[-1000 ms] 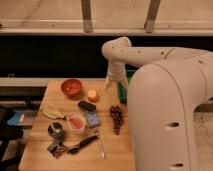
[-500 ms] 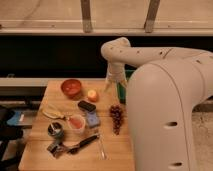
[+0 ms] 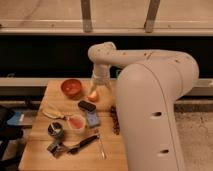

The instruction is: Place sponge in table surface

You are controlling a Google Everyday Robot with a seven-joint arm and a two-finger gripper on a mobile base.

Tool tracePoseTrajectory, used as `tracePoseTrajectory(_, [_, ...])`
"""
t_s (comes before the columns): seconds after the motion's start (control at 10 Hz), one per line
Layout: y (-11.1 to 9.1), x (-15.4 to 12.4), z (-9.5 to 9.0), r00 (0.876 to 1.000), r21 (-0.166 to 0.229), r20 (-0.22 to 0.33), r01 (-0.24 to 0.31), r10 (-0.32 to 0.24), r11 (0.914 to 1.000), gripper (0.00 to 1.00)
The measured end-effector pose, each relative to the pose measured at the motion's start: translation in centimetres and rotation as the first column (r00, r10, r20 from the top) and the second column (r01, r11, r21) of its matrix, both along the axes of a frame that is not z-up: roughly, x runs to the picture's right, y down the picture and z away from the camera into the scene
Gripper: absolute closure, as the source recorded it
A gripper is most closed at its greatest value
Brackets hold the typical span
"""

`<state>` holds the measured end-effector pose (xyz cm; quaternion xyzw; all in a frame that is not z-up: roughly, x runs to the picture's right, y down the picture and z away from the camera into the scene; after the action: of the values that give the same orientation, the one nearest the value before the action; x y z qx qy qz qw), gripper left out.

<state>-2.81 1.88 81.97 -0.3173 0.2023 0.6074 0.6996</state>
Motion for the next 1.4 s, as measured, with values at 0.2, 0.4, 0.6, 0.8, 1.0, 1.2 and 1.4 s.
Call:
tracePoseTrajectory(0.2, [1.7, -3.3, -0.2, 0.997, -0.024, 0.076, 0.031, -0.029, 0.9992, 0.24])
tracePoseTrajectory(0.4, [2.9, -4.6, -0.7, 0.993, -0.029, 0.112, 0.053, -0.05, 0.9982, 0.24])
tracePoseTrajectory(0.6, [2.9, -4.5, -0.7, 0.993, -0.028, 0.111, 0.054, -0.05, 0.9982, 0.24])
tracePoseTrajectory(0.8, [2.9, -4.5, -0.7, 0.993, -0.029, 0.11, 0.052, -0.049, 0.9982, 0.24])
tracePoseTrajectory(1.0, [3.8, -4.8, -0.4, 0.993, -0.055, 0.116, 0.041, -0.034, 0.9977, 0.24])
tracePoseTrajectory(1.2, [6.1, -5.2, 0.7, 0.99, -0.089, 0.14, 0.027, -0.015, 0.9957, 0.24])
tracePoseTrajectory(1.4, [7.8, -5.8, 1.0, 0.987, -0.119, 0.162, 0.027, -0.007, 0.9925, 0.24])
